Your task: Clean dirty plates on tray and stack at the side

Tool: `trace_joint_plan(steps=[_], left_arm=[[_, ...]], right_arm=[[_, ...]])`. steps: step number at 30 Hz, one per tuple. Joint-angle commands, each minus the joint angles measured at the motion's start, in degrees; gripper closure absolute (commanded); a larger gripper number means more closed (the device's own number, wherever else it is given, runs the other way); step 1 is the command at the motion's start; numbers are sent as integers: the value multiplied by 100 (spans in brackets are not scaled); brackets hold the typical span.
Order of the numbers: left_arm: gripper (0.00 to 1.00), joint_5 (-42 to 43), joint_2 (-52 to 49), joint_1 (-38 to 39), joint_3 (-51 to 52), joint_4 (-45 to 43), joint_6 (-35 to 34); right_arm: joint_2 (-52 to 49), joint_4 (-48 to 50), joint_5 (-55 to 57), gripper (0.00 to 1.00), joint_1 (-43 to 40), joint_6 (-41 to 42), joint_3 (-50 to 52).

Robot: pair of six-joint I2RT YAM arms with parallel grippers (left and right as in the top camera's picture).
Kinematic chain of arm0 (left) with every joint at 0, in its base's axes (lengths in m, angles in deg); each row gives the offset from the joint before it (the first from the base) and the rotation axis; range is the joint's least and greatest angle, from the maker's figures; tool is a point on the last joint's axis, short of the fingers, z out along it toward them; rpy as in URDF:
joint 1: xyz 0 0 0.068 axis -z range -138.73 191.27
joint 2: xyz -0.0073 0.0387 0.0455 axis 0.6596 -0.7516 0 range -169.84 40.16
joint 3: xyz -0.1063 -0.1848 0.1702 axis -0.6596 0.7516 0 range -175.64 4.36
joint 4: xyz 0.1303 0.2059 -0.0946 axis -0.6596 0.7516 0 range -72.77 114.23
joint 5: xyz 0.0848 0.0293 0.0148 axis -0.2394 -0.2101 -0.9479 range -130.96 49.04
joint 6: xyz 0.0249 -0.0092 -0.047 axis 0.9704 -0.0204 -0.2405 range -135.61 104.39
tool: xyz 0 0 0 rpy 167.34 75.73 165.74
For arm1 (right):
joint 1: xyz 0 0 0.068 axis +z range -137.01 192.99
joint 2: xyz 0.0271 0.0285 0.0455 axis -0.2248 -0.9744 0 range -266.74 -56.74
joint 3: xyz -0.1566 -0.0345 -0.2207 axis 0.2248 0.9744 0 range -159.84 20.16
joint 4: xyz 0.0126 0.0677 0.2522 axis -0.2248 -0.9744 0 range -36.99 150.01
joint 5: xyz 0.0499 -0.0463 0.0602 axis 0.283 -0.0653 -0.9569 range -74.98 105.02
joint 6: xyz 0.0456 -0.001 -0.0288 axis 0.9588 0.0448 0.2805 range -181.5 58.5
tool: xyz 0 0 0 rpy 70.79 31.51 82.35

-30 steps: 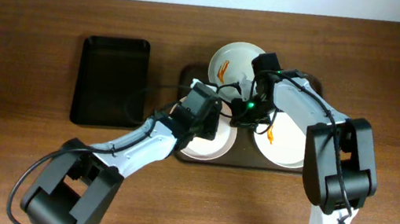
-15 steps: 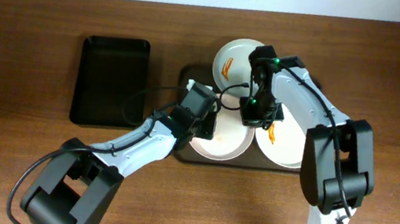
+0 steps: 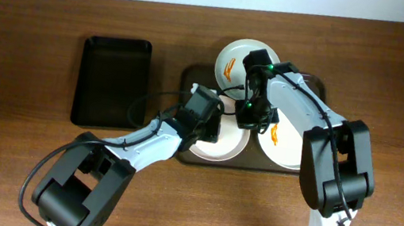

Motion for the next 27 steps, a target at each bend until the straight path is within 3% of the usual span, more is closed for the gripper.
trace_joint_plan(steps=[1,5,10,14,19,20,27], left_arm=[[100,-1115,-57,-7,20,549,-46],[100,-1921,-31,-7,-11,595,15],[100,-1923,-26,-4,-271,358,15],[100,-271,-39,-4,-271,-184,7],[100,-116,-463,-4,-271,-304,-50],[100,-216,-525,-7,-271,-297,-44],[100,-3237,-479,-11,-280,413,221]], right_arm=[[-90,0,52,96,35,31,107],[-90,-4,52,96,35,28,107],[-90,-44,52,96,35,28,107],[-90,-39,50,96,37,28,107],[-90,-44,50,96,37,31,107],[-90,-46,50,96,37,31,107],[-90,-70,52,96,37,28,107]])
